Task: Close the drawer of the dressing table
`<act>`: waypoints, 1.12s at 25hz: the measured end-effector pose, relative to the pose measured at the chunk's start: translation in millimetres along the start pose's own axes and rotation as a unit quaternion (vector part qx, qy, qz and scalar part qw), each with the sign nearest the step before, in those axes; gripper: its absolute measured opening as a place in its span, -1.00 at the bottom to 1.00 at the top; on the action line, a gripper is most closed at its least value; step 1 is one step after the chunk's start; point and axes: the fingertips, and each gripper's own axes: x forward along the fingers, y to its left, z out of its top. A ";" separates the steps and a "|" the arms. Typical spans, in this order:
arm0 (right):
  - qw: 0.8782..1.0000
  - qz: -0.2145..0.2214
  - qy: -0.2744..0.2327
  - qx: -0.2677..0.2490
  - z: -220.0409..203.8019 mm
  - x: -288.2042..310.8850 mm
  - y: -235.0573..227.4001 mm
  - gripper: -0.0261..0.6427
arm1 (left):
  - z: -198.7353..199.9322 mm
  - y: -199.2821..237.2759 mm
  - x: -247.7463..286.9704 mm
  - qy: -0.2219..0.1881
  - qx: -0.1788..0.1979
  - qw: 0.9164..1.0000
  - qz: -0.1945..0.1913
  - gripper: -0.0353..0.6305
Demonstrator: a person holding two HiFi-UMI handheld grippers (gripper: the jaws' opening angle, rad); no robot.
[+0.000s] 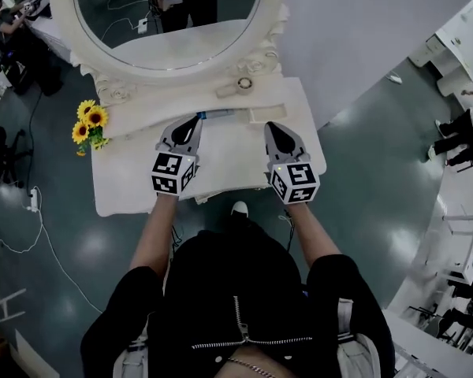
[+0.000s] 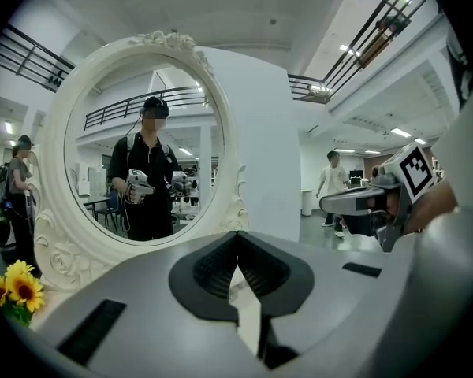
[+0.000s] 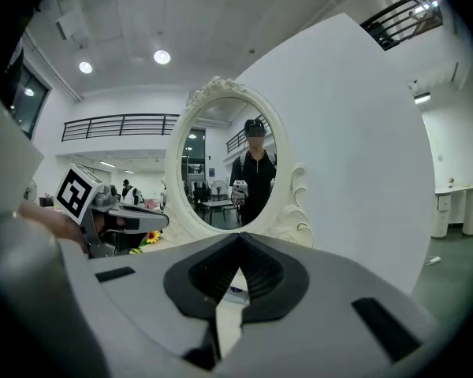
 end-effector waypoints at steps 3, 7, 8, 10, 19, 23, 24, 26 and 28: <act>1.000 0.007 -0.002 -0.003 2.8 18.1 -19.9 -0.90 | 5.3 3.4 21.3 0.001 0.000 1.000 0.008 -0.83; 1.000 0.008 0.003 0.000 1.0 33.2 -36.9 -0.90 | 5.5 7.6 41.1 0.008 -0.001 1.000 0.010 -0.83; 1.000 0.008 0.004 0.001 0.6 35.9 -39.2 -0.90 | 5.4 9.5 45.1 0.009 -0.002 1.000 0.009 -0.83; 1.000 0.006 0.006 0.002 1.0 40.8 -42.5 -0.90 | 5.4 13.1 51.7 0.011 -0.002 1.000 0.007 -0.83; 1.000 -0.017 0.004 0.008 1.0 44.0 -53.1 -0.80 | 1.5 15.8 63.9 0.020 -0.003 1.000 -0.012 -0.83; 1.000 -0.025 0.011 0.012 -6.5 41.2 -56.5 -0.63 | -5.1 13.9 65.7 0.027 -0.006 0.999 -0.018 -0.83; 0.999 -0.026 0.015 0.012 -9.1 41.0 -57.0 -0.60 | -6.2 13.7 66.1 0.028 -0.007 0.999 -0.019 -0.83; 0.999 -0.029 0.022 0.012 -14.8 40.1 -58.2 -0.58 | -8.1 13.4 66.5 0.030 -0.008 0.999 -0.021 -0.83; 0.999 -0.033 0.032 0.012 -22.1 39.5 -60.5 -0.57 | -10.3 13.3 67.0 0.032 -0.009 0.999 -0.022 -0.83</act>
